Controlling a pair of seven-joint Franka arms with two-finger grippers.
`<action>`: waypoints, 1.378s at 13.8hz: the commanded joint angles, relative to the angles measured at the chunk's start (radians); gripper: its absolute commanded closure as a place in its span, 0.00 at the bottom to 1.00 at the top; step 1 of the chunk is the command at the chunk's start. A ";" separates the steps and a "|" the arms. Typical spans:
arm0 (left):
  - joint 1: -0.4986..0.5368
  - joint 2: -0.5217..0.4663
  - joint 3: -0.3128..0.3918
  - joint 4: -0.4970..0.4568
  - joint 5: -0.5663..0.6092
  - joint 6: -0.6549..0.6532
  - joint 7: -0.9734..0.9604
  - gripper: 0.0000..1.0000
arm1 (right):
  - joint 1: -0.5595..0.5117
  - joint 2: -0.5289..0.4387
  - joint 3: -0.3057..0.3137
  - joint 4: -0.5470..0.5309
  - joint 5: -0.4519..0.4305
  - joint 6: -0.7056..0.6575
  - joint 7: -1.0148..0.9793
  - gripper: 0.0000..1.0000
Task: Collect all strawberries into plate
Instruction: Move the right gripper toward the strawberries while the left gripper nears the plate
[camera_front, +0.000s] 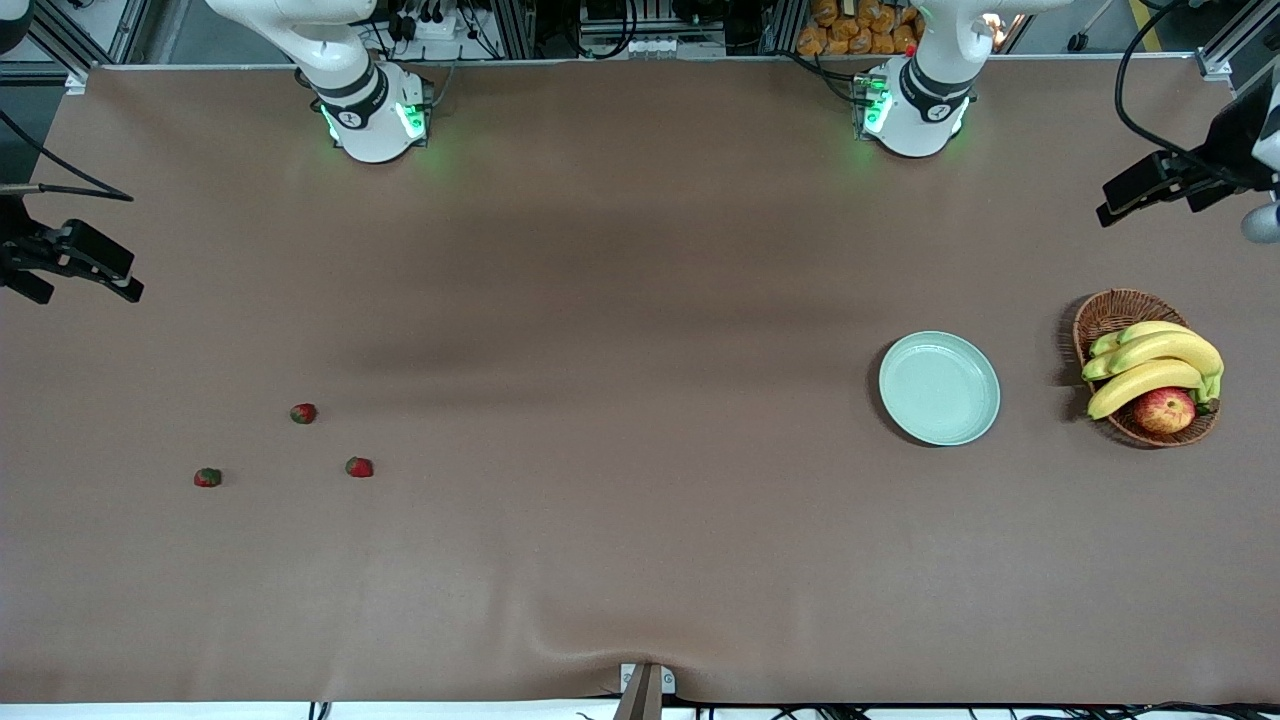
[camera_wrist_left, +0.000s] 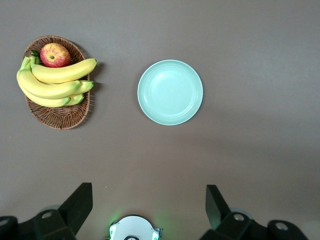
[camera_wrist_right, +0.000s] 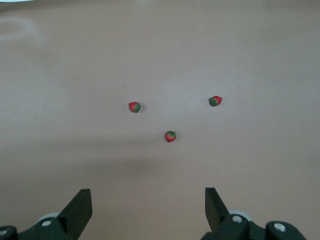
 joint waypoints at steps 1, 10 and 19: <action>-0.009 0.057 -0.001 0.025 0.038 -0.001 0.000 0.00 | -0.011 0.030 0.005 -0.027 0.016 0.019 -0.002 0.00; -0.021 0.131 -0.005 0.022 0.038 0.116 0.014 0.00 | -0.039 0.221 0.005 -0.028 -0.013 0.114 -0.011 0.00; -0.028 0.296 -0.028 0.066 0.018 0.318 0.002 0.00 | -0.192 0.506 0.005 0.002 -0.055 0.499 -0.146 0.00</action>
